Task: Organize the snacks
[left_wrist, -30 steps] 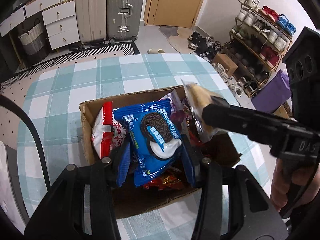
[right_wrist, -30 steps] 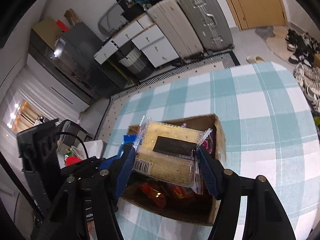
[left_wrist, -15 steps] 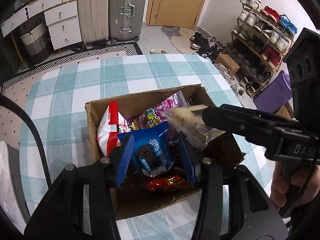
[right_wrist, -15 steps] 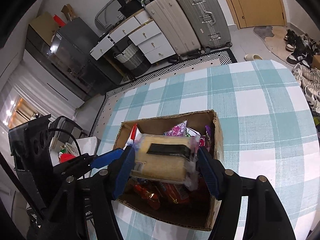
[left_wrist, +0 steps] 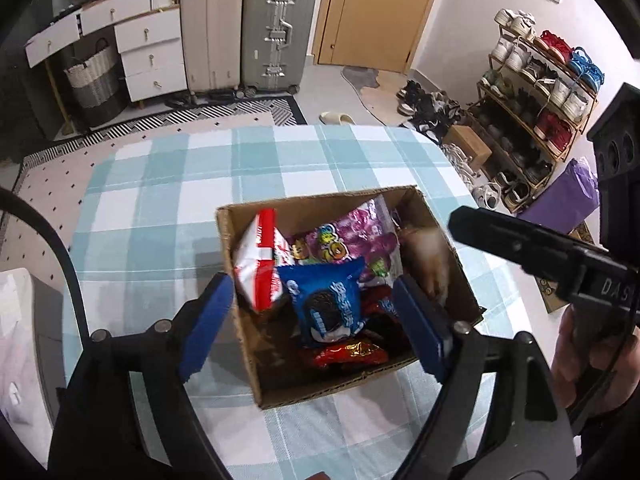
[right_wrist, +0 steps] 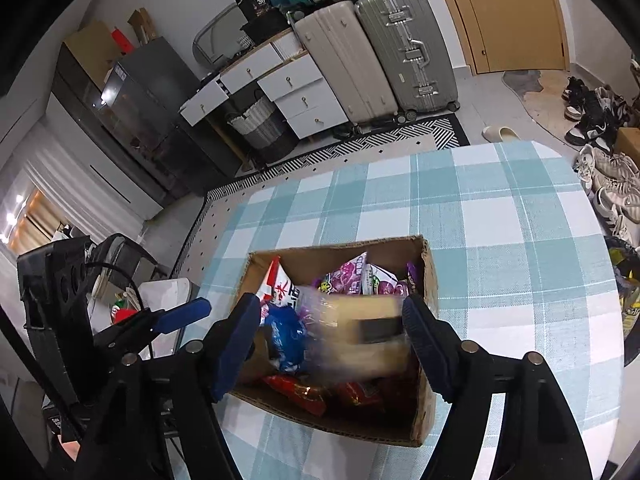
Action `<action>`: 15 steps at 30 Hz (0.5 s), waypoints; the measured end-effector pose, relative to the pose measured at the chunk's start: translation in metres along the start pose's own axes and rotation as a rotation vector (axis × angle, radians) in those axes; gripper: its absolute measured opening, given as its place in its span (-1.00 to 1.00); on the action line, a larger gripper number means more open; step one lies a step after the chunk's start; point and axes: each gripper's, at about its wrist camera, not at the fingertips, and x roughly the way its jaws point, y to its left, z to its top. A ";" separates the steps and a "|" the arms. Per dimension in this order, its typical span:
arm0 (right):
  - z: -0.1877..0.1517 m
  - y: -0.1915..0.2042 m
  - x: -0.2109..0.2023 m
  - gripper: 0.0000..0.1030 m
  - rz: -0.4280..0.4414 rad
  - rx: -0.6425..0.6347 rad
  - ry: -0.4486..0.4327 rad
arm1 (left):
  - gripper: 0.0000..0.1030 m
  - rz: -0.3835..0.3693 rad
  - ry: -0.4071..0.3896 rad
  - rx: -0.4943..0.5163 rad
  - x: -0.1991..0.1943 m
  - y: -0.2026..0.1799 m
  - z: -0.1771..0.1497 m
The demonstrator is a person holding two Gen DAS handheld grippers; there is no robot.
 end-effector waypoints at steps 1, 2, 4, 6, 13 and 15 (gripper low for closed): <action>0.000 0.002 -0.004 0.46 0.002 -0.004 -0.008 | 0.56 0.001 -0.010 -0.003 -0.006 0.001 -0.001; -0.001 0.005 -0.009 0.46 0.006 -0.009 -0.017 | 0.57 0.003 -0.018 -0.007 -0.012 0.002 -0.003; -0.005 0.009 -0.020 0.46 0.018 -0.016 -0.039 | 0.61 0.009 -0.040 -0.023 -0.025 0.005 -0.008; -0.010 0.013 -0.034 0.46 0.031 -0.018 -0.072 | 0.68 0.015 -0.067 -0.043 -0.039 0.008 -0.017; -0.045 0.022 -0.078 0.72 0.056 -0.040 -0.174 | 0.98 0.063 -0.209 -0.043 -0.093 0.007 -0.056; -0.058 0.025 -0.091 0.91 0.044 -0.053 -0.209 | 0.98 0.061 -0.234 -0.063 -0.107 0.008 -0.067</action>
